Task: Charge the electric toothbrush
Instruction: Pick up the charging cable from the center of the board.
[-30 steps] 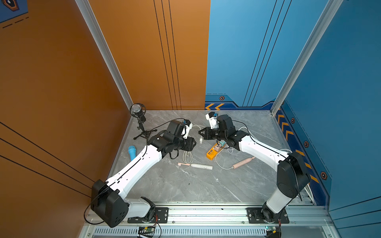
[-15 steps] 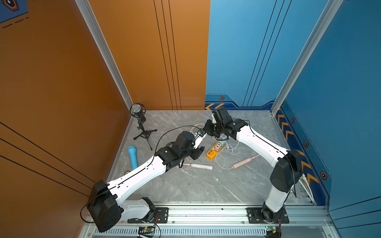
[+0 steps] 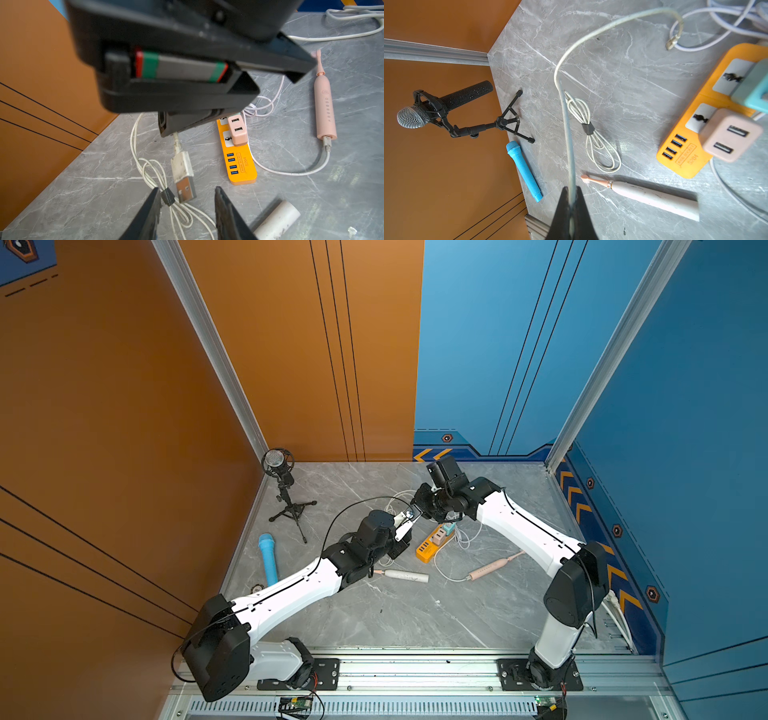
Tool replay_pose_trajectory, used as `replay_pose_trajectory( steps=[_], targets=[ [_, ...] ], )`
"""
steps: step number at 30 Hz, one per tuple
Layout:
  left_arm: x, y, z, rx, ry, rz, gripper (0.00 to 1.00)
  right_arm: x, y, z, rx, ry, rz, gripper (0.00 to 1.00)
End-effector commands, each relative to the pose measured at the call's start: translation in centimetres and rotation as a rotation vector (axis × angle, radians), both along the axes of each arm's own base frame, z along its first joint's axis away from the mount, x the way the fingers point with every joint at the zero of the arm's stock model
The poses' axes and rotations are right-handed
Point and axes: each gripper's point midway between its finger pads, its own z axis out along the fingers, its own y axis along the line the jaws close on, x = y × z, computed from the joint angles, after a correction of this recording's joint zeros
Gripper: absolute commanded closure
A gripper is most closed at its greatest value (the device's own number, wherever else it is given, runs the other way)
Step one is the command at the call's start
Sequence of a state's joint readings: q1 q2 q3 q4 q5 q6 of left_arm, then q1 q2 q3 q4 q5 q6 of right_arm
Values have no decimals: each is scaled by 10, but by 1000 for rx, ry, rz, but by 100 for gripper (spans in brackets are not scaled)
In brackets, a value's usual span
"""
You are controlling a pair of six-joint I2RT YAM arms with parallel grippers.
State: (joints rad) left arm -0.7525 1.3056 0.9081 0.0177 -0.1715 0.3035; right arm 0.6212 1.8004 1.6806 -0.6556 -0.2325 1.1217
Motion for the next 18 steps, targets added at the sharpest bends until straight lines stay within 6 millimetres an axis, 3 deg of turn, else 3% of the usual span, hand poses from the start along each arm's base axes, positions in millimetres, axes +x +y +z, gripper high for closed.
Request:
replay_pose_trajectory(
  steps=[1,7,18],
  targets=[
    [4,-1,6,2,-43,-32,59,-7,0,9,18,26,-16,100],
    [6,-5,17,-26,-49,-52,69,-10,1,5,13,40,-16,100],
    [6,-11,16,-26,-41,-86,91,-11,5,1,17,59,-11,100]
  ],
)
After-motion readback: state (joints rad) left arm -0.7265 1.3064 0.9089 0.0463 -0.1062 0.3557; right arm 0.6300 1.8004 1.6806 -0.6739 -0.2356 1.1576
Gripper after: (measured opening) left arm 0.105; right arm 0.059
